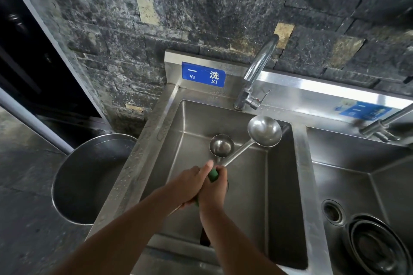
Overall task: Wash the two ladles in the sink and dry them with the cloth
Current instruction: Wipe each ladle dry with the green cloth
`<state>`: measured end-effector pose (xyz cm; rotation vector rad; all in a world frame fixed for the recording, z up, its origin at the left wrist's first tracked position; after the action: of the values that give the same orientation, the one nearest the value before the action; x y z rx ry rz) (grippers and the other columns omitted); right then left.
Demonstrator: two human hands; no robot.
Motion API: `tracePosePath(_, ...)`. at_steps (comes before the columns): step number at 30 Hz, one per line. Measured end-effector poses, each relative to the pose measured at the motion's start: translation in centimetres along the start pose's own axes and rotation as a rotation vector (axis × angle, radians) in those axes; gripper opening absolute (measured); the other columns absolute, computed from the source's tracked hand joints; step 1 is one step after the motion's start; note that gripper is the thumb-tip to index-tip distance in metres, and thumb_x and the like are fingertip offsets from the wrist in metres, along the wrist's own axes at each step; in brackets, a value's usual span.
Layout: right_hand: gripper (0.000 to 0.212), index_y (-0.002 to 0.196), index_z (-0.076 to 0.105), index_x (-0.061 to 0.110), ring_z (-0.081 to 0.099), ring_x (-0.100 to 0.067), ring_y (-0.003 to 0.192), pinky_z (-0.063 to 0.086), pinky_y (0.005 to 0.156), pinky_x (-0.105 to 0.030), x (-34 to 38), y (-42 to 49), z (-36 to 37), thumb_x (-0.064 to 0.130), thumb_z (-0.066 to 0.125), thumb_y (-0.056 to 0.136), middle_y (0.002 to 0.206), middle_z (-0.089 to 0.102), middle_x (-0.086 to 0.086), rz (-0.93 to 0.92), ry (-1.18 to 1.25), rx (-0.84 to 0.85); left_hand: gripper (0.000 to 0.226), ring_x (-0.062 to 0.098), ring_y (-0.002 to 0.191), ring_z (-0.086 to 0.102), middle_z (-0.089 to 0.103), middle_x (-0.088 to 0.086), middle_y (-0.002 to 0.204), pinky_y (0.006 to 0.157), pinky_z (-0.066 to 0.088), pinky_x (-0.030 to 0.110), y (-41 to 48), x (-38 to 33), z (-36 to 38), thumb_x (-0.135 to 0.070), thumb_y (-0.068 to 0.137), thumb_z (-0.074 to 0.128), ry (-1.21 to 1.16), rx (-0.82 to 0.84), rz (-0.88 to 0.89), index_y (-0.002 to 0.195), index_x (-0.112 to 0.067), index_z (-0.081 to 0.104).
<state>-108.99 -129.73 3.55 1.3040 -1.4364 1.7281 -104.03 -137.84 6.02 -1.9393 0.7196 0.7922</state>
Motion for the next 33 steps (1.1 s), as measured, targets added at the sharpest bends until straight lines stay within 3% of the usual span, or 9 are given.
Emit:
tracePosePath(4, 0.014, 0.091, 0.053, 0.014, 0.062, -0.021, 0.070, 0.053, 0.058, -0.027, 1.5, 1.9, -1.3, 0.011, 0.066, 0.086, 0.079, 0.063, -0.004, -0.037, -0.030, -0.009, 0.058, 0.010, 0.029, 0.041, 0.050, 0.003, 0.047, 0.034, 0.035, 0.017, -0.9, 1.9, -0.8, -0.066, 0.096, 0.020, -0.004, 0.062, -0.037, 0.108, -0.023, 0.057)
tracePosePath(6, 0.014, 0.093, 0.054, 0.010, 0.061, -0.022, 0.069, 0.050, 0.055, -0.024, 2.9, 3.6, -2.7, 0.010, 0.066, 0.086, 0.079, 0.062, -0.003, -0.075, -0.027, -0.097, 0.051, 0.015, 0.031, 0.039, 0.052, 0.005, 0.047, 0.036, 0.035, 0.019, -1.2, 2.8, -1.3, -0.073, 0.090, 0.026, -0.037, 0.067, -0.054, 0.095, -0.033, 0.057)
tracePosePath(8, 0.016, 0.095, 0.056, 0.010, 0.064, -0.027, 0.080, 0.050, 0.065, -0.027, 4.2, 5.5, -4.5, 0.012, 0.068, 0.085, 0.085, 0.063, -0.002, -0.111, -0.060, -0.197, 0.049, 0.017, 0.030, 0.038, 0.051, 0.007, 0.047, 0.035, 0.033, 0.019, -1.8, 3.0, -2.1, -0.072, 0.091, 0.029, -0.020, 0.065, -0.035, 0.080, -0.036, 0.059)
tracePosePath(13, 0.027, 0.113, 0.056, 0.013, 0.061, -0.023, 0.093, 0.049, 0.079, -0.033, 5.4, 8.6, -8.5, 0.018, 0.066, 0.088, 0.104, 0.063, -0.006, -0.063, -0.042, -0.334, 0.050, 0.018, 0.030, 0.038, 0.052, 0.006, 0.047, 0.038, 0.033, 0.020, -3.0, 3.1, -4.3, -0.056, 0.096, 0.042, 0.121, 0.155, 0.038, 0.086, -0.011, 0.062)
tracePosePath(17, 0.025, 0.111, 0.056, 0.014, 0.059, -0.023, 0.093, 0.049, 0.087, -0.036, 4.3, 7.7, -8.1, 0.017, 0.065, 0.088, 0.105, 0.062, -0.008, 0.012, 0.059, -0.398, 0.047, 0.017, 0.035, 0.044, 0.057, 0.007, 0.052, 0.040, 0.035, 0.023, -3.1, 3.5, -5.1, -0.048, 0.095, 0.052, 0.091, 0.212, -0.050, 0.083, -0.003, 0.061)
tracePosePath(21, 0.018, 0.086, 0.054, 0.032, 0.066, -0.030, 0.086, 0.056, 0.085, -0.051, 2.4, 5.9, -4.8, 0.025, 0.067, 0.077, 0.093, 0.068, -0.009, 0.044, 0.132, -0.287, 0.038, 0.014, 0.034, 0.045, 0.061, 0.010, 0.060, 0.037, 0.036, 0.020, -1.5, 0.4, -3.7, -0.041, 0.096, 0.052, 0.098, 0.192, -0.024, 0.083, -0.006, 0.059)
tracePosePath(26, 0.013, 0.091, 0.056, 0.016, 0.064, -0.028, 0.081, 0.057, 0.079, -0.049, 1.7, 3.0, -2.2, 0.013, 0.067, 0.085, 0.089, 0.066, -0.013, 0.037, 0.211, -0.153, 0.034, 0.013, 0.033, 0.047, 0.058, 0.006, 0.053, 0.038, 0.039, 0.020, 1.6, -2.8, -0.9, -0.030, 0.096, 0.055, 0.180, 0.019, -0.025, 0.075, -0.005, 0.063)
tracePosePath(29, 0.013, 0.090, 0.058, 0.013, 0.065, -0.031, 0.080, 0.057, 0.079, -0.057, 1.5, 3.8, -3.5, 0.013, 0.070, 0.085, 0.089, 0.066, -0.017, 0.129, 0.217, -0.028, 0.035, 0.016, 0.052, 0.054, 0.059, 0.004, 0.064, 0.053, 0.041, 0.023, 2.2, -2.5, -0.9, -0.038, 0.094, 0.058, 0.331, -0.065, 0.044, 0.083, -0.006, 0.066)
tracePosePath(33, 0.038, 0.085, 0.066, 0.020, 0.072, -0.034, 0.084, 0.058, 0.078, -0.056, 1.7, 4.7, -7.8, 0.046, 0.079, 0.059, 0.092, 0.073, -0.016, 0.127, -0.065, 0.073, 0.035, 0.013, 0.055, 0.053, 0.055, -0.003, 0.061, 0.050, 0.037, 0.021, 2.5, -1.4, -1.9, -0.040, 0.094, 0.056, 0.359, -0.100, 0.057, 0.085, -0.008, 0.067)
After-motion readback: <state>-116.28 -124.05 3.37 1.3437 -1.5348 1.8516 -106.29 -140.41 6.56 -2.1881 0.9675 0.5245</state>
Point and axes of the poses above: each hand's wrist, its own y-axis towards the middle knuckle, its own z-axis out of the palm, x = y × z, the point moved 6 cm from there along y, towards the middle knuckle
